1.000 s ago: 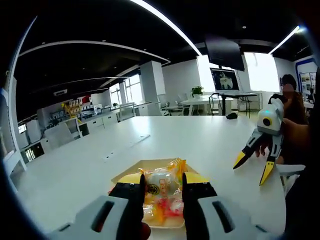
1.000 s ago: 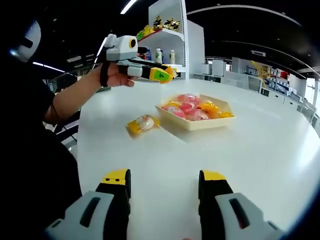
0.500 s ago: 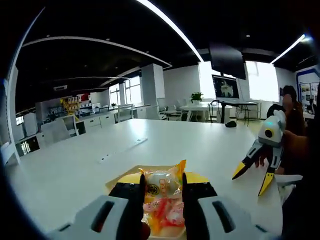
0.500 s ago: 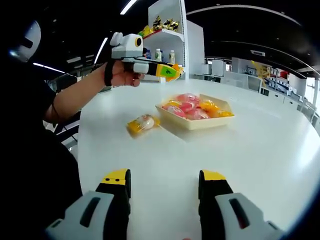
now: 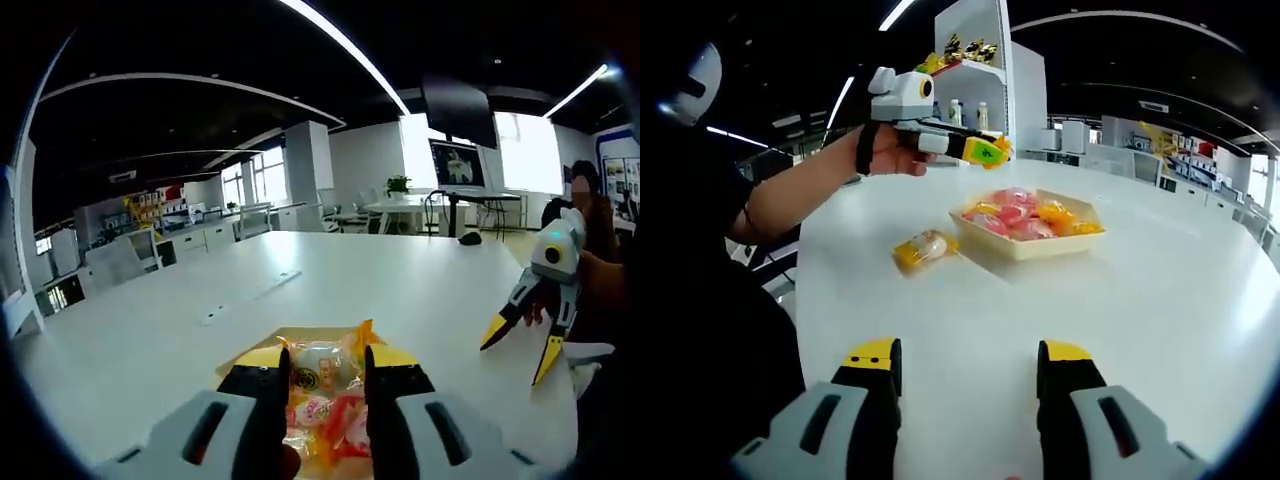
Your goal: Pick up the marshmallows scattered on the table and place them into the bowl on the table
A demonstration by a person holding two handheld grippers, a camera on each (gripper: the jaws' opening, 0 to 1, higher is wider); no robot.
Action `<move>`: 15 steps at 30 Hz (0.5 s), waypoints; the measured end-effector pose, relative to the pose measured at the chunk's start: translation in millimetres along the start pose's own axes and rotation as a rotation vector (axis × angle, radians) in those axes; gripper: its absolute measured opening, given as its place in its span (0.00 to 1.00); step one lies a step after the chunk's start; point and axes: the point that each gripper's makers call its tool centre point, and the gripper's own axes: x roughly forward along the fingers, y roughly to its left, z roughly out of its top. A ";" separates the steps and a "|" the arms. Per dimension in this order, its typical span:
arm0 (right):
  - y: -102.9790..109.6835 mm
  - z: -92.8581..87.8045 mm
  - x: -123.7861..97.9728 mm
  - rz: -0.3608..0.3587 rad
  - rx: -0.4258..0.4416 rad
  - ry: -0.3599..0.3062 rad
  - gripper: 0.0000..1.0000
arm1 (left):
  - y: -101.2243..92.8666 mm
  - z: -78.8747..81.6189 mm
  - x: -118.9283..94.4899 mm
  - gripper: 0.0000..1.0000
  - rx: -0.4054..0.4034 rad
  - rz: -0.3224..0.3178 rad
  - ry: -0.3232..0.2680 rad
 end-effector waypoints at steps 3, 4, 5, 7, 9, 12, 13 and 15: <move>0.2 0.4 0.4 0.002 0.003 -0.003 0.54 | -2.1 0.5 0.5 0.30 -0.011 -0.015 -0.007; 0.4 0.3 0.7 0.002 0.004 -0.004 0.54 | -2.1 0.8 0.6 0.30 -0.012 -0.016 -0.008; 0.6 -0.1 1.0 0.003 0.002 -0.002 0.54 | -2.0 0.9 0.8 0.30 -0.012 -0.015 -0.009; 0.9 -0.9 1.4 0.004 0.000 0.002 0.54 | -1.2 0.9 1.1 0.30 -0.014 -0.012 -0.011; 0.1 -0.3 1.0 0.003 0.002 -0.001 0.54 | -0.4 0.9 1.9 0.30 -0.020 -0.009 -0.012; -1.1 0.1 0.4 -0.002 0.004 -0.003 0.54 | -0.6 -0.3 3.1 0.30 -0.020 -0.009 -0.010; -0.8 0.0 0.2 -0.001 0.003 -0.002 0.54 | -0.5 -1.2 3.6 0.30 -0.018 -0.007 -0.008; -0.3 -0.1 0.1 0.000 0.001 0.000 0.54 | 0.1 -2.8 4.4 0.30 -0.013 -0.004 -0.002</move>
